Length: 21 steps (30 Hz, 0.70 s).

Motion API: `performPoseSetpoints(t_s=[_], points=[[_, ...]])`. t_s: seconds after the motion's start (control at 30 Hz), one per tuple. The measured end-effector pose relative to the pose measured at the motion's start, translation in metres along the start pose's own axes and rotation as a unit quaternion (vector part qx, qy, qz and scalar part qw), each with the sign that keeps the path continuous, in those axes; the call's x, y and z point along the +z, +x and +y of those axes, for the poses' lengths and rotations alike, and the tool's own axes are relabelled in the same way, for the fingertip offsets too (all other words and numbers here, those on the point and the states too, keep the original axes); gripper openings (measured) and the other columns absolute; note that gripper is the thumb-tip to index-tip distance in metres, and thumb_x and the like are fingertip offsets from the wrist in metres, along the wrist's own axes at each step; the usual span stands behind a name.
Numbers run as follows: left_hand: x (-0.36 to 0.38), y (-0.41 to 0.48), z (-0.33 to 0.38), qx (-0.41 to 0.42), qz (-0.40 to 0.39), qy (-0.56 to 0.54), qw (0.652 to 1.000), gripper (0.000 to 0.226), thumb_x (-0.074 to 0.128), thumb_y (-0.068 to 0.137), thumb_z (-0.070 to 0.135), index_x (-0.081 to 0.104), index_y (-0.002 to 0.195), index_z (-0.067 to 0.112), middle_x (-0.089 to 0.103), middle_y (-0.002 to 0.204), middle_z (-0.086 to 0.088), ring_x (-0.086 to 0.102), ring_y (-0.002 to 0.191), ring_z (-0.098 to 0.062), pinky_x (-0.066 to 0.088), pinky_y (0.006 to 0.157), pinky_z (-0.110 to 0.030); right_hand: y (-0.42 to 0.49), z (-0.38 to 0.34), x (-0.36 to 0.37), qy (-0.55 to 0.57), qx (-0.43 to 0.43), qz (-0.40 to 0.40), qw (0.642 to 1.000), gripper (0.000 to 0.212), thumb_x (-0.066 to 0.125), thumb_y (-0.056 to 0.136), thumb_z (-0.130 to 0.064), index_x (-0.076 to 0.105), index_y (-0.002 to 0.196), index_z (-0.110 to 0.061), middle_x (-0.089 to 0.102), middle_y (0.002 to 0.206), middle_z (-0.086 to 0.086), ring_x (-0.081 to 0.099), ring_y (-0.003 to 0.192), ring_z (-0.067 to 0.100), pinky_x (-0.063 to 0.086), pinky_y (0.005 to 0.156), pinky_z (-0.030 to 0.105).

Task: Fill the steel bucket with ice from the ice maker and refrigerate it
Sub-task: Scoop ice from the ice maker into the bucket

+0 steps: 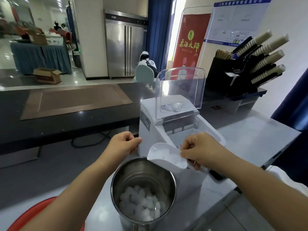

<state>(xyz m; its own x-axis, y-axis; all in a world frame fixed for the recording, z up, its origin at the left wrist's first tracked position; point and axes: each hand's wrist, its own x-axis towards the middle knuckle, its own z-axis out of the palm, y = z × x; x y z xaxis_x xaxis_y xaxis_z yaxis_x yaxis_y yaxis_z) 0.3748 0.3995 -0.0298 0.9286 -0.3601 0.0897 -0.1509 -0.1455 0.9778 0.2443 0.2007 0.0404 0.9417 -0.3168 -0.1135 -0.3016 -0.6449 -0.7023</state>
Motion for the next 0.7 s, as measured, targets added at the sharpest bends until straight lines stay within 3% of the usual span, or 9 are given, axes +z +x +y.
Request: performPoseSetpoints(t_s=[0.1, 0.2, 0.3, 0.37, 0.43, 0.7], points=[[-0.006, -0.009, -0.002, -0.003, 0.001, 0.006, 1.000, 0.028, 0.067, 0.085, 0.019, 0.052, 0.064, 0.008, 0.056, 0.049, 0.001, 0.049, 0.047, -0.009, 0.045, 0.049, -0.015, -0.011, 0.001, 0.023, -0.011, 0.016, -0.003, 1.000, 0.013, 0.059, 0.075, 0.000, 0.064, 0.064, -0.005, 0.064, 0.049, 0.012, 0.056, 0.039, 0.019, 0.054, 0.049, 0.038], [-0.013, -0.017, -0.006, -0.010, -0.006, 0.010, 1.000, 0.028, 0.066, 0.086, 0.021, 0.051, 0.064, 0.011, 0.056, 0.052, -0.001, 0.050, 0.052, -0.012, 0.046, 0.055, -0.021, -0.019, 0.004, 0.048, -0.051, 0.016, 0.003, 0.999, 0.018, 0.056, 0.076, -0.002, 0.061, 0.061, -0.009, 0.062, 0.048, 0.008, 0.057, 0.039, 0.020, 0.052, 0.046, 0.032], [-0.017, -0.022, -0.011, -0.020, -0.010, 0.010, 1.000, 0.029, 0.066, 0.086, 0.020, 0.050, 0.063, 0.011, 0.055, 0.050, 0.000, 0.049, 0.051, -0.013, 0.046, 0.054, -0.022, -0.021, 0.004, 0.072, -0.180, -0.024, -0.003, 0.983, 0.017, 0.053, 0.078, -0.007, 0.064, 0.067, -0.015, 0.066, 0.068, 0.003, 0.062, 0.063, 0.019, 0.045, 0.053, 0.023], [-0.021, -0.025, -0.015, -0.025, -0.009, 0.007, 1.000, 0.030, 0.066, 0.085, 0.020, 0.050, 0.062, 0.011, 0.055, 0.050, -0.001, 0.048, 0.052, -0.014, 0.046, 0.053, -0.021, -0.018, 0.003, 0.087, -0.258, -0.039, -0.023, 0.965, 0.017, 0.052, 0.080, -0.008, 0.067, 0.078, -0.015, 0.068, 0.086, 0.006, 0.062, 0.083, 0.022, 0.038, 0.062, 0.021], [-0.025, -0.028, -0.018, -0.030, -0.009, 0.005, 0.999, 0.030, 0.066, 0.085, 0.020, 0.050, 0.062, 0.012, 0.056, 0.052, -0.002, 0.050, 0.053, -0.015, 0.047, 0.054, -0.022, -0.013, 0.002, 0.103, -0.313, -0.046, -0.037, 0.948, 0.018, 0.051, 0.081, -0.006, 0.067, 0.087, -0.011, 0.068, 0.095, 0.010, 0.062, 0.091, 0.027, 0.036, 0.065, 0.022], [-0.040, -0.038, -0.029, -0.037, 0.011, -0.009, 0.999, 0.030, 0.067, 0.085, 0.017, 0.049, 0.061, 0.011, 0.056, 0.048, 0.001, 0.050, 0.048, -0.009, 0.045, 0.051, -0.018, 0.001, -0.012, 0.135, -0.418, -0.066, -0.040, 0.905, 0.023, 0.050, 0.082, -0.002, 0.065, 0.097, -0.009, 0.066, 0.102, 0.012, 0.062, 0.094, 0.031, 0.040, 0.066, 0.029]])
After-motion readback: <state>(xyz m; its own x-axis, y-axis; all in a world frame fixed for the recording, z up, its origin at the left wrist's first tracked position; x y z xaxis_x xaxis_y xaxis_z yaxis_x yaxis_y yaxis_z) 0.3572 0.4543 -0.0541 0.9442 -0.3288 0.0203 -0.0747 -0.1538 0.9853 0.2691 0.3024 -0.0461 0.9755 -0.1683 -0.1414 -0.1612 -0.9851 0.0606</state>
